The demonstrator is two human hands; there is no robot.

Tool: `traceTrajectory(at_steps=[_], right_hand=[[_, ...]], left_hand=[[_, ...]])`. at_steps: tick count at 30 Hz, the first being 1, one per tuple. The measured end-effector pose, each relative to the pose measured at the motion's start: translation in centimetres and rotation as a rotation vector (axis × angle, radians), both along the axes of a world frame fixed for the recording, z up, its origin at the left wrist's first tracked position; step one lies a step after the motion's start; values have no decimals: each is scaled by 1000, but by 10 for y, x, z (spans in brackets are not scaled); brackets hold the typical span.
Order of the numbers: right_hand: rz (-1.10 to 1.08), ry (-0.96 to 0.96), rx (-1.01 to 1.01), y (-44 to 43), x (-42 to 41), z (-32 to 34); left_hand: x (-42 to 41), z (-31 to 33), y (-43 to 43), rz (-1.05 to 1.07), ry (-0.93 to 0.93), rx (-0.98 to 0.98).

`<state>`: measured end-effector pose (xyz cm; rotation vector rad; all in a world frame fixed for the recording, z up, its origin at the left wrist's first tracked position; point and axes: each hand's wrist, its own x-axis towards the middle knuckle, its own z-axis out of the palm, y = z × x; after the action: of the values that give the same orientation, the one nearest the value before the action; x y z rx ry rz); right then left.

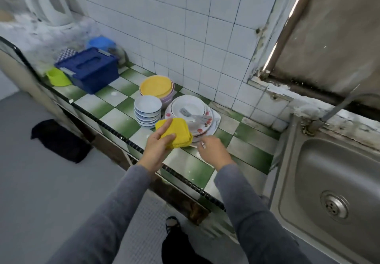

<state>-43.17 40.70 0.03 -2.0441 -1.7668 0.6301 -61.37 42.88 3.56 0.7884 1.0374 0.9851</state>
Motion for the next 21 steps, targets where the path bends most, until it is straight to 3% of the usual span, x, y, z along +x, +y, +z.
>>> traceTrajectory(at_steps=[21], right_hand=[[-130,153,-106,170,25,-33]], left_hand=[[2,-24,171,-61,33,-86]])
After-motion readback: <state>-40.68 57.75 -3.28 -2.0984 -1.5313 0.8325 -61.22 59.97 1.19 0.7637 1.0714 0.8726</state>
